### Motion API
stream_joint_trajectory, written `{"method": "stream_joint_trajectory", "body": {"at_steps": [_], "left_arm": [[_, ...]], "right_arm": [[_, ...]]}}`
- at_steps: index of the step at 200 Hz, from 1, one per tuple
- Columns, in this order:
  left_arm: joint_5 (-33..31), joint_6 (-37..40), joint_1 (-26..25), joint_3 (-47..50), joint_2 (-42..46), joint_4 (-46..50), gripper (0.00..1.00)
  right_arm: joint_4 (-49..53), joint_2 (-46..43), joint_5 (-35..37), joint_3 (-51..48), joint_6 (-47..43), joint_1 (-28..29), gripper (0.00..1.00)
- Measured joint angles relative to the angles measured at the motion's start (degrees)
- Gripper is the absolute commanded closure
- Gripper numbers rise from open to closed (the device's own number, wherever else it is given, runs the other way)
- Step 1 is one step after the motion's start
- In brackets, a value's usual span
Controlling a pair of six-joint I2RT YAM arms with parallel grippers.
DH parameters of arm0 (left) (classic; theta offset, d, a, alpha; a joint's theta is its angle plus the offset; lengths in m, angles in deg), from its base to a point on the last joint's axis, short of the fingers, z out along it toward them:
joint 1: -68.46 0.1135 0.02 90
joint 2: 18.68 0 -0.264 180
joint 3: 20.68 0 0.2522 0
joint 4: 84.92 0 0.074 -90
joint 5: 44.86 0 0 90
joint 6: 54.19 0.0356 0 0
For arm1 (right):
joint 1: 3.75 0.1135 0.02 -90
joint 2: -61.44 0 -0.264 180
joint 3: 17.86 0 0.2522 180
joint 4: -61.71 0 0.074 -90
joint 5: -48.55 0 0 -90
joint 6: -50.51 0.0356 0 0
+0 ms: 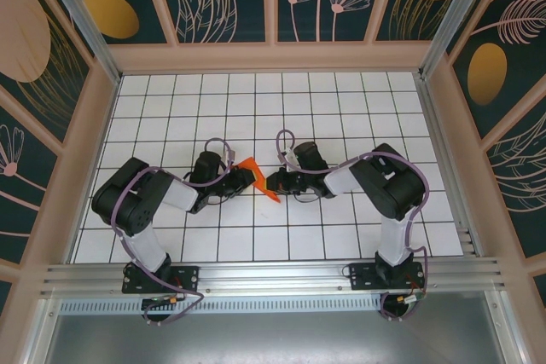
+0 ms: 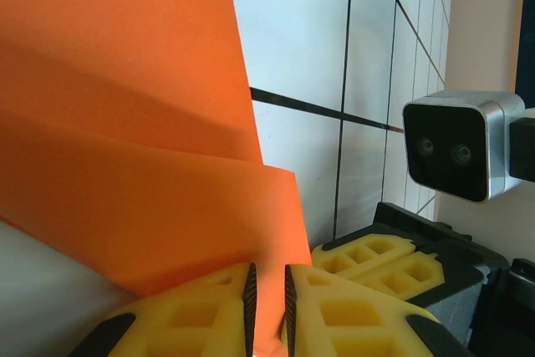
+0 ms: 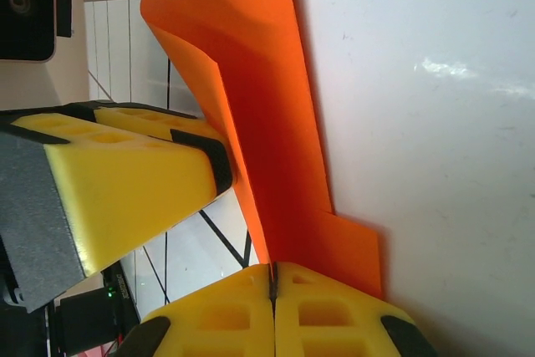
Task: Fold a paper plane with a square sheet of paper (pick it up from the middle)
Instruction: Fold the wing for the fifth time at the center of the table.
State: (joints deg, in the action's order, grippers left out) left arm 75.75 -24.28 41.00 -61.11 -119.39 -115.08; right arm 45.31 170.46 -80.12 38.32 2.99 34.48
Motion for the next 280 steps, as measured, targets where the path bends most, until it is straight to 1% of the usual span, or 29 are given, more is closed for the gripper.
{"method": "stream_joint_trajectory", "body": {"at_steps": [25,60,75,113,156,199,280], "left_arm": [[-0.24,0.04,0.00,-0.39,-0.24,0.81,0.81],[-0.79,0.07,0.00,-1.40,-0.17,3.19,0.82],[-0.81,0.07,0.00,-1.66,-0.15,3.80,0.82],[-0.81,0.07,0.00,-1.84,-0.15,4.28,0.82],[-0.76,0.09,0.00,-2.01,-0.15,4.61,0.82],[-0.61,0.09,0.00,-2.12,-0.17,4.79,0.82],[-0.42,0.11,0.00,-2.34,-0.11,5.25,0.81]], "right_arm": [[0.76,0.04,-0.07,0.39,-0.15,0.00,0.89],[3.26,-0.33,-0.39,1.73,-1.40,0.02,0.79],[5.35,-1.18,0.57,2.34,-2.67,0.00,0.74],[12.41,-3.13,2.93,4.26,-6.40,0.00,0.72],[17.51,-4.31,4.13,4.50,-9.70,0.15,0.73],[19.56,-4.63,4.13,4.83,-12.20,1.03,0.76],[20.59,-3.82,3.98,7.41,-14.12,1.84,0.92]]}}
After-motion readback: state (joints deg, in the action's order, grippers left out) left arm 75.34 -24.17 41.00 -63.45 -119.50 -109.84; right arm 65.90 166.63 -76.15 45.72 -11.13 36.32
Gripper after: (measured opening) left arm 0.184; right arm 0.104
